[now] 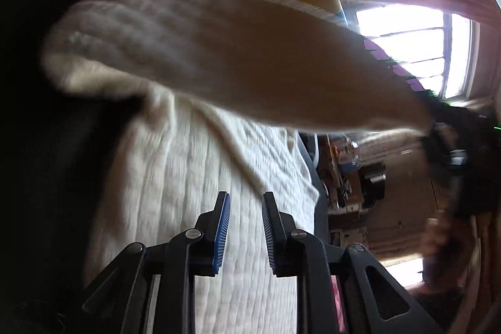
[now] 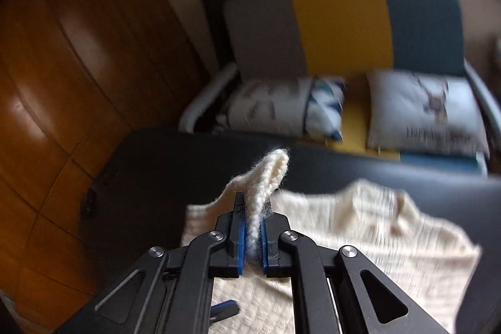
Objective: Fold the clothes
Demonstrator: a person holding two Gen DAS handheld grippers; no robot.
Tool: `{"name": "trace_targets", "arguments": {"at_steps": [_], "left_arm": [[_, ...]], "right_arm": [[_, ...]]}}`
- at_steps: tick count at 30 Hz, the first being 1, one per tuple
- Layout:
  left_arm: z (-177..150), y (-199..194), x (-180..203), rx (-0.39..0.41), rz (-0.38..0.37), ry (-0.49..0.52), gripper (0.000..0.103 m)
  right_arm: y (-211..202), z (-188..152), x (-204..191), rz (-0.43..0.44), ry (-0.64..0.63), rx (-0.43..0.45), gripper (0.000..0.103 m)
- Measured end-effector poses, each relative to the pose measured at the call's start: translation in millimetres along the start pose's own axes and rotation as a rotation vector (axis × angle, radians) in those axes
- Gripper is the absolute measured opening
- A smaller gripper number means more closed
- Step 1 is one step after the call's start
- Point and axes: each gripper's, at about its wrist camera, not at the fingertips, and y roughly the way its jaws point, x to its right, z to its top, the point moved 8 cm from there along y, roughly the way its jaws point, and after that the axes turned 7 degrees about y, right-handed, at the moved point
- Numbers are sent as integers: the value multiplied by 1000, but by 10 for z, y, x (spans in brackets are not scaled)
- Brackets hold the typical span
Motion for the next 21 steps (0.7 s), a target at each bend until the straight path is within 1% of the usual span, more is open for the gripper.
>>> {"name": "trace_targets", "arguments": {"at_steps": [3,6,7,10,14,15,18,21], "left_arm": [[210,-15,-82,66,30,-35,19],[419,-58,-188,136,65,-81,19],[482,-79,-227,158,72,-102,19],[484,-88,-337,164,116,-112,19],[486,-102,-483,171,175,-126,19],[486,-106,-520,173,190,-129,20],[483,-110,-590,174,227,-125,20],[473,-98,-580,165,249,-91,20]], "right_arm": [[-219,297,-236,1,-68,38,8],[-393,510,-281,-9,-90,73,8],[-448,562,-270,-16,-94,86,8],[-663,664,-35,-48,-74,124,8],[-772,624,553,-112,11,138,8],[-770,567,781,-131,52,130,8],[-707,219,1543,-208,187,88,8],[-560,-201,2180,-237,337,33,8]]}}
